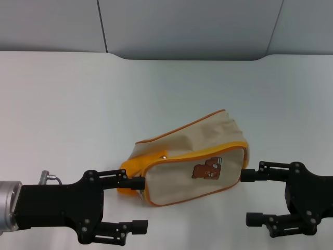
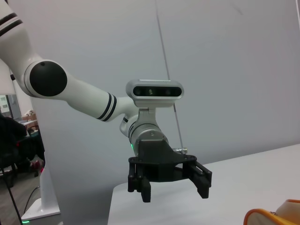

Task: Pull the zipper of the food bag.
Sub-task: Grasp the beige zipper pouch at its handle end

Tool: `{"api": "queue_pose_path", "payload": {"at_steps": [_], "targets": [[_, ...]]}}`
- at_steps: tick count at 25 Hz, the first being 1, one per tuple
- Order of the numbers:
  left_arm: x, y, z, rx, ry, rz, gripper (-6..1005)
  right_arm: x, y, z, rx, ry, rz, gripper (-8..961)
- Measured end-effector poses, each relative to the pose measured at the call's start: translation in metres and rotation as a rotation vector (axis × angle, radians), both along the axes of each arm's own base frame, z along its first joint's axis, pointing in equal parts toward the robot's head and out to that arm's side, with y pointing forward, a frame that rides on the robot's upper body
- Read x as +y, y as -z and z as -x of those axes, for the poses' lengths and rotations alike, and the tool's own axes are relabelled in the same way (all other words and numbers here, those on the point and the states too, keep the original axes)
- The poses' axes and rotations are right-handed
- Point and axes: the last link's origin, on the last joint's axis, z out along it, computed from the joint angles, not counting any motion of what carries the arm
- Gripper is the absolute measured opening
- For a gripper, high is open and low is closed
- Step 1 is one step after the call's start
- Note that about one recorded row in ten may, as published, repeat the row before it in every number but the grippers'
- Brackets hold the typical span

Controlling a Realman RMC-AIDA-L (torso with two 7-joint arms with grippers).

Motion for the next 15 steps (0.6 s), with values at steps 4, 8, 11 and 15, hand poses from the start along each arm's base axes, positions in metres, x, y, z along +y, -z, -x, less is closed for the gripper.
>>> {"api": "queue_pose_path", "payload": {"at_steps": [4, 8, 11, 15], "targets": [[-0.0005, 0.0003, 0.0001, -0.001, 0.001, -0.001, 810, -0.0007, 0.0001, -0.0007, -0.001, 0.001, 0.0, 788], [-0.0005, 0.0001, 0.0002, 0.0, 0.001, -0.001, 810, -0.0009, -0.0001, -0.001, 0.0, 0.003, -0.001, 788], [-0.0003, -0.0002, 0.0003, 0.0, 0.002, -0.002, 810, -0.0012, -0.0002, -0.0014, 0.001, 0.005, -0.003, 788], [-0.0006, -0.0006, 0.0008, -0.002, 0.001, -0.008, 810, -0.0012, -0.0003, -0.0014, 0.002, 0.006, -0.005, 788]]}}
